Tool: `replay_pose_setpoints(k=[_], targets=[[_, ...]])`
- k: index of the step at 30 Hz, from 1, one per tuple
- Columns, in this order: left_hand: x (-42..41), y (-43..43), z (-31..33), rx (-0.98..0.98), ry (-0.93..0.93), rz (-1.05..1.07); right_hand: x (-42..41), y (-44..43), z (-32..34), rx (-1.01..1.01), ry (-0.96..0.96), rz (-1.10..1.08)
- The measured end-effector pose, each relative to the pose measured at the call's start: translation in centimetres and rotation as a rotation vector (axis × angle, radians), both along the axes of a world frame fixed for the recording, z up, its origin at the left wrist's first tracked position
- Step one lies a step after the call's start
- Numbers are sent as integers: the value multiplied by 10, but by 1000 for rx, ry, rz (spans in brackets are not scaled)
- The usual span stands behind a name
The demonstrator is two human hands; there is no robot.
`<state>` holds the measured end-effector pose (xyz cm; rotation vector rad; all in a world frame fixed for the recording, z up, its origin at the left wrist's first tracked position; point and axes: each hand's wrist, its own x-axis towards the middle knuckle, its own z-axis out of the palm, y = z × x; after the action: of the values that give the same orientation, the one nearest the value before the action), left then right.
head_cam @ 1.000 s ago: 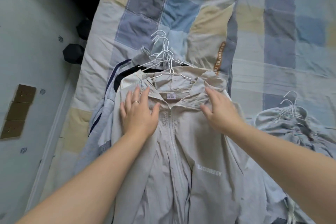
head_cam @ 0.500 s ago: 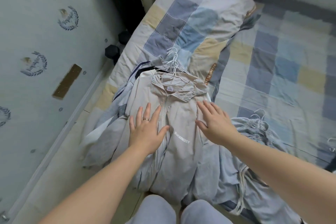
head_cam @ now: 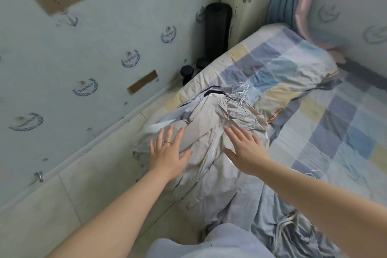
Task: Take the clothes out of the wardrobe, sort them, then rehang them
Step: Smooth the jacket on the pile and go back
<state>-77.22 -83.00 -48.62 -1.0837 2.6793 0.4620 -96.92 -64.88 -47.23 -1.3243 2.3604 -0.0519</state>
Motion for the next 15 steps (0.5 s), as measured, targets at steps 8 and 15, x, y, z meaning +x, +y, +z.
replay_pose_setpoints(k=[8,15], targets=[[140,-4,34,-45,115,178,130,-49,34,-60,51,232],[294,14,48,-73,111,264,276,-45,39,-150,49,284]])
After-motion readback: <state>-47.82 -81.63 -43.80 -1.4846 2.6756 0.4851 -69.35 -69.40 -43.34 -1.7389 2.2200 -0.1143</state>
